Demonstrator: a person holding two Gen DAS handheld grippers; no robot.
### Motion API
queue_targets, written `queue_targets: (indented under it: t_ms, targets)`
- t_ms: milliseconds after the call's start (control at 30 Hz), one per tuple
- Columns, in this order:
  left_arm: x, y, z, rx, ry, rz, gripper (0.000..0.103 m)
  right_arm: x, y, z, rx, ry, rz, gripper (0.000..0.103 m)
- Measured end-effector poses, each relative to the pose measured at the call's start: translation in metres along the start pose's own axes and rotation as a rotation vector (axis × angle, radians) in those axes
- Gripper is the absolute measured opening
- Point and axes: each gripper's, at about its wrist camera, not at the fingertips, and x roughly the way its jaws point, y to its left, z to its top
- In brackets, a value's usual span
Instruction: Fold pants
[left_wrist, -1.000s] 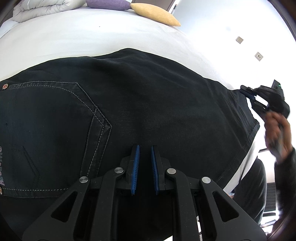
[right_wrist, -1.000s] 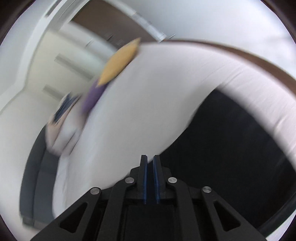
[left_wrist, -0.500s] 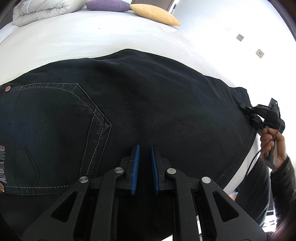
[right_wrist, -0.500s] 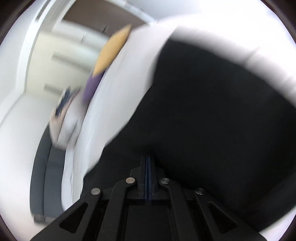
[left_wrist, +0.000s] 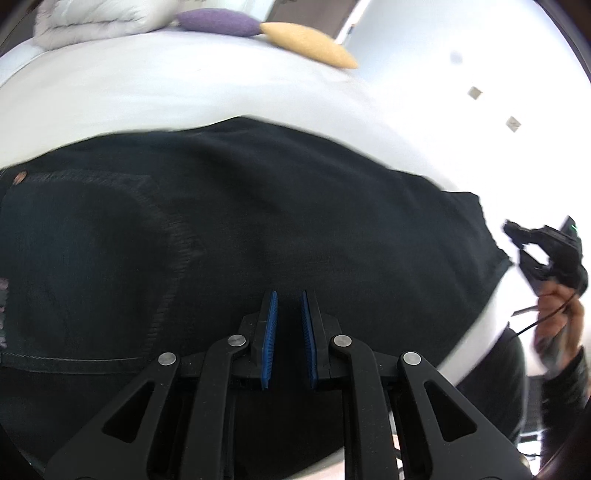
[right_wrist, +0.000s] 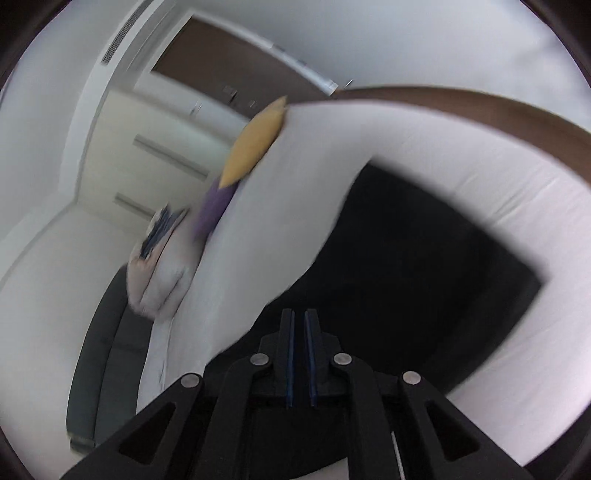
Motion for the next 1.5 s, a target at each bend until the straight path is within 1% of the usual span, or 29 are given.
queue_targets:
  t_ms: [33,100,167,200,233,267,300,400,500,567,600,667,700,733,800,867,933,1000,1033,1100,1133,1167,1200,1267,1300,1333,1367,1400,1500]
  targets:
    - [-0.003,-0.006,0.001,0.027,-0.011,-0.002,0.013,0.038,0.021,-0.022,-0.013,0.088,0.027,0.009]
    - [-0.004,-0.012,0.003,0.083,-0.008,0.02,0.013,0.082,0.037,-0.048,-0.055,0.201,0.025,0.009]
    - [-0.005,-0.003,0.004,0.075,0.003,0.035,0.013,0.11,0.031,-0.063,-0.069,0.274,-0.026,0.008]
    - [-0.005,0.009,0.004,0.051,0.009,0.04,0.013,0.114,0.023,-0.065,-0.051,0.276,-0.045,0.0]
    - [-0.008,0.025,0.003,0.019,0.009,0.037,0.013,0.117,0.021,-0.065,-0.032,0.27,-0.017,0.0]
    - [-0.014,0.042,0.001,-0.021,-0.006,-0.002,0.013,0.111,0.013,-0.061,-0.018,0.256,-0.006,0.0]
    - [-0.02,0.056,-0.001,-0.049,-0.017,-0.017,0.013,0.106,0.01,-0.057,-0.019,0.232,-0.031,0.0]
    - [-0.034,0.083,-0.004,-0.052,-0.027,-0.053,0.01,0.09,-0.003,-0.038,0.007,0.151,-0.095,0.0]
    - [-0.05,0.101,-0.005,-0.055,-0.041,0.023,0.01,0.059,-0.027,-0.02,0.081,0.055,-0.138,0.0]
    - [-0.065,0.119,-0.005,-0.098,-0.059,0.051,0.01,0.038,-0.035,-0.011,0.117,-0.009,-0.189,0.0]
    - [-0.075,0.125,-0.004,-0.109,-0.074,0.094,0.01,0.03,-0.037,-0.007,0.137,-0.033,-0.212,0.0]
    - [-0.092,0.136,0.003,-0.128,-0.109,0.119,0.01,0.017,-0.032,-0.004,0.159,-0.069,-0.243,0.006]
    - [-0.096,0.141,0.009,-0.131,-0.12,0.12,0.01,0.019,-0.02,-0.004,0.139,-0.064,-0.223,0.008]
    - [-0.1,0.14,0.018,-0.121,-0.13,0.119,0.01,0.04,0.005,-0.01,0.114,-0.041,-0.189,0.008]
    - [-0.098,0.13,0.035,-0.082,-0.129,0.108,0.01,0.063,0.037,-0.019,0.037,0.04,-0.111,0.008]
    - [-0.089,0.117,0.055,-0.028,-0.11,0.104,0.01,0.104,0.085,-0.037,-0.065,0.161,-0.029,0.012]
    - [-0.074,0.108,0.072,0.01,-0.072,0.105,0.01,0.151,0.124,-0.055,-0.117,0.282,0.053,0.015]
    - [-0.056,0.106,0.083,0.038,-0.033,0.13,0.01,0.197,0.153,-0.068,-0.137,0.397,0.096,0.016]
    - [-0.046,0.111,0.086,0.029,-0.008,0.152,0.01,0.22,0.163,-0.074,-0.155,0.466,0.102,0.016]
    - [-0.03,0.124,0.09,-0.017,0.021,0.173,0.01,0.257,0.182,-0.089,-0.192,0.544,0.084,0.016]
    - [-0.025,0.134,0.09,-0.046,0.024,0.158,0.01,0.275,0.186,-0.099,-0.203,0.599,0.091,0.016]
    - [-0.022,0.145,0.088,-0.084,0.018,0.126,0.01,0.29,0.189,-0.103,-0.198,0.62,0.085,0.016]
    - [-0.018,0.148,0.085,-0.109,0.009,0.1,0.01,0.263,0.172,-0.131,-0.194,0.632,0.066,0.016]
    - [-0.018,0.154,0.083,-0.115,-0.013,0.082,0.01,0.269,0.153,-0.139,-0.192,0.648,0.026,0.016]
    - [-0.018,0.156,0.083,-0.109,-0.022,0.085,0.01,0.28,0.148,-0.139,-0.183,0.64,0.01,0.005]
    - [-0.017,0.157,0.083,-0.105,-0.027,0.088,0.01,0.288,0.143,-0.136,-0.154,0.63,0.013,0.0]
    - [-0.016,0.158,0.085,-0.103,-0.035,0.091,0.01,0.303,0.152,-0.134,-0.128,0.619,0.029,0.0]
    - [-0.013,0.161,0.088,-0.104,-0.044,0.097,0.01,0.306,0.148,-0.128,-0.115,0.598,0.041,0.0]
    - [0.003,0.171,0.097,-0.12,-0.037,0.104,0.01,0.309,0.143,-0.106,-0.154,0.502,0.016,0.0]
